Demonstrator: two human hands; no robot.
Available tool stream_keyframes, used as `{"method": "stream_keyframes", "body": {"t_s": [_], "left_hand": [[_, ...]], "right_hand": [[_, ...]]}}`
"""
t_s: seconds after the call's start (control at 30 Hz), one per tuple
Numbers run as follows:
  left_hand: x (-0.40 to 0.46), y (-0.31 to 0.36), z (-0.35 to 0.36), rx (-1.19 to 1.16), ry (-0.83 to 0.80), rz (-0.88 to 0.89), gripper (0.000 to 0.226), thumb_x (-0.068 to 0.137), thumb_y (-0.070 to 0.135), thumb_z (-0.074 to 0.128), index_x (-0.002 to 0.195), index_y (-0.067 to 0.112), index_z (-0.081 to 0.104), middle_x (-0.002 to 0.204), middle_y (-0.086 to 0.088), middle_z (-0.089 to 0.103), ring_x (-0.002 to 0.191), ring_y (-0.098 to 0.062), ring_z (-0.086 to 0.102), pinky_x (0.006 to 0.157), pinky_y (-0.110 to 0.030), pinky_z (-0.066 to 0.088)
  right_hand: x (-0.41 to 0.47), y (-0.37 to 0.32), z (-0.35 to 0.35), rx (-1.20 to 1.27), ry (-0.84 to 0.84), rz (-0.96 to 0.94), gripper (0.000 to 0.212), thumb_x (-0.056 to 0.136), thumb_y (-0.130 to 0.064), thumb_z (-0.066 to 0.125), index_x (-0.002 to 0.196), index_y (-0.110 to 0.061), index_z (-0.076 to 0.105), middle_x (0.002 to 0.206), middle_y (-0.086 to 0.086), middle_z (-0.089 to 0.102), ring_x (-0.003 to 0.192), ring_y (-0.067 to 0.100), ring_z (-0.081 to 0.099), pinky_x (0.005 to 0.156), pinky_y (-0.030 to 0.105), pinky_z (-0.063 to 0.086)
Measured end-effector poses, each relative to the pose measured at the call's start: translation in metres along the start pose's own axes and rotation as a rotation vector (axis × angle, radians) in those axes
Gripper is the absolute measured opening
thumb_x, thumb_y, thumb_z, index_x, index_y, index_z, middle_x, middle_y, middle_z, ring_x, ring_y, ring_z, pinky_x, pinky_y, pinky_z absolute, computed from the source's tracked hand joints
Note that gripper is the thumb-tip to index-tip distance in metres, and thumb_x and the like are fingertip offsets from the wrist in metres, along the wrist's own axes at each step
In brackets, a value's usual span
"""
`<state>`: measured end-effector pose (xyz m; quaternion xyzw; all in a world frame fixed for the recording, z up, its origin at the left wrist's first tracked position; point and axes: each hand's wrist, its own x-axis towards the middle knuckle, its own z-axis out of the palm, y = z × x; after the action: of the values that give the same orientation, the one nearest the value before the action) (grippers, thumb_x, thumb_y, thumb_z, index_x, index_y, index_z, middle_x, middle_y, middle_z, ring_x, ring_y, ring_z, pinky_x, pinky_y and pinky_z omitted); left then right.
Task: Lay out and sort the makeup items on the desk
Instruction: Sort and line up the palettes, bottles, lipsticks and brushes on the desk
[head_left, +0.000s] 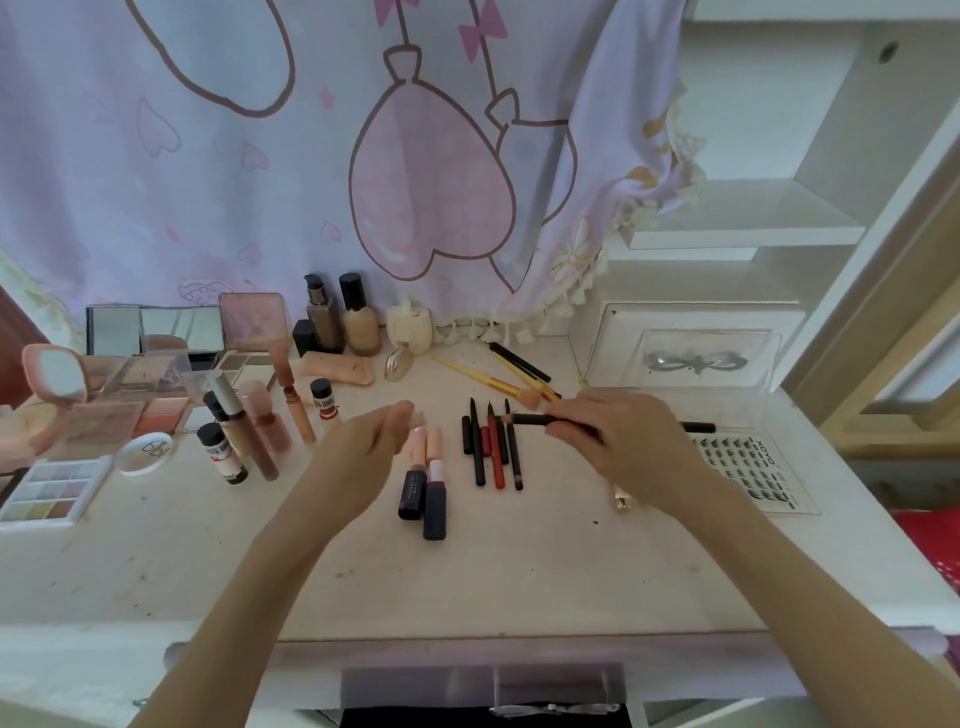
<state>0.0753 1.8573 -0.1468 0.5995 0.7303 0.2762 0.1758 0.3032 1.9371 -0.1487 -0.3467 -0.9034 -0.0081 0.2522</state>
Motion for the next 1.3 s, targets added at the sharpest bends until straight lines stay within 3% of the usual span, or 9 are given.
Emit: {"method": "stream_keyframes", "body": {"t_s": [0.07,0.13,0.27,0.53,0.7,0.83,0.97,1.2,1.3], "left_hand": [[0.006,0.003,0.003,0.062,-0.038,-0.023,0.033,0.101,0.027,0.028,0.088,0.016,0.056,0.094,-0.002,0.058,0.091,-0.018,0.052,0.073,-0.022,0.036],[0.012,0.013,0.019,0.130,-0.098,0.017,0.029,0.100,0.013,0.033,0.117,0.014,0.056,0.120,-0.003,0.053,0.112,-0.017,0.050,0.091,-0.022,0.035],[0.022,0.038,0.064,0.097,0.010,0.096,0.030,0.098,0.013,0.039,0.118,0.016,0.061,0.102,-0.001,0.057,0.098,-0.015,0.052,0.084,-0.021,0.037],[0.039,0.048,0.111,0.279,0.151,0.122,0.018,0.099,0.026,0.039,0.095,0.013,0.051,0.095,-0.004,0.057,0.090,-0.017,0.046,0.075,-0.026,0.035],[0.041,0.042,0.118,0.340,0.157,0.130,0.018,0.099,0.027,0.034,0.088,0.016,0.044,0.093,-0.003,0.056,0.088,-0.017,0.043,0.071,-0.026,0.030],[0.042,0.037,0.119,0.403,0.173,0.139,0.030,0.098,0.036,0.034,0.089,0.015,0.052,0.092,-0.002,0.058,0.090,-0.018,0.046,0.075,-0.027,0.034],[0.038,0.032,0.112,0.340,0.221,0.138,0.029,0.092,0.034,0.047,0.079,0.010,0.059,0.081,-0.005,0.058,0.083,-0.023,0.050,0.072,-0.033,0.037],[0.027,-0.001,0.087,0.359,0.194,0.186,0.023,0.088,0.012,0.050,0.105,0.011,0.066,0.105,-0.006,0.062,0.104,-0.026,0.055,0.090,-0.036,0.037],[0.021,-0.011,0.081,0.412,0.150,0.201,0.028,0.093,0.018,0.044,0.111,0.012,0.064,0.114,-0.003,0.062,0.117,-0.024,0.051,0.097,-0.037,0.034]], "right_hand": [[0.000,0.012,-0.001,0.079,-0.160,0.236,0.023,0.094,-0.026,0.051,0.106,-0.017,0.068,0.082,-0.002,0.059,0.070,0.014,0.053,0.055,0.016,0.034],[0.005,0.015,0.004,0.331,-0.194,0.516,0.020,0.094,-0.018,0.050,0.101,-0.013,0.068,0.083,0.006,0.062,0.067,0.014,0.054,0.056,0.013,0.039],[0.020,0.009,0.009,0.658,-0.170,0.807,0.017,0.090,-0.021,0.058,0.096,-0.010,0.069,0.075,0.003,0.067,0.061,0.008,0.057,0.059,0.016,0.047],[0.018,0.021,0.021,0.675,-0.254,0.914,0.015,0.093,-0.018,0.054,0.094,-0.007,0.065,0.075,0.007,0.069,0.060,0.010,0.063,0.054,0.016,0.053],[0.019,0.022,0.029,0.633,-0.437,0.908,0.019,0.093,-0.009,0.046,0.101,0.001,0.060,0.072,0.007,0.065,0.052,0.013,0.059,0.049,0.017,0.051],[0.025,0.018,0.034,0.549,-0.507,0.873,0.010,0.091,-0.011,0.047,0.087,-0.004,0.054,0.068,0.006,0.056,0.052,0.015,0.059,0.057,0.022,0.050],[0.030,0.013,0.043,0.524,-0.502,0.835,0.020,0.089,-0.009,0.052,0.098,0.004,0.064,0.083,0.016,0.064,0.076,0.028,0.066,0.072,0.033,0.057],[0.036,0.007,0.055,0.471,-0.441,0.807,0.021,0.091,-0.013,0.054,0.103,0.000,0.065,0.082,0.011,0.065,0.066,0.023,0.064,0.072,0.033,0.058],[0.039,0.005,0.059,0.425,-0.419,0.773,0.021,0.090,-0.008,0.052,0.109,-0.004,0.062,0.089,0.012,0.066,0.071,0.023,0.067,0.074,0.034,0.058]]}}
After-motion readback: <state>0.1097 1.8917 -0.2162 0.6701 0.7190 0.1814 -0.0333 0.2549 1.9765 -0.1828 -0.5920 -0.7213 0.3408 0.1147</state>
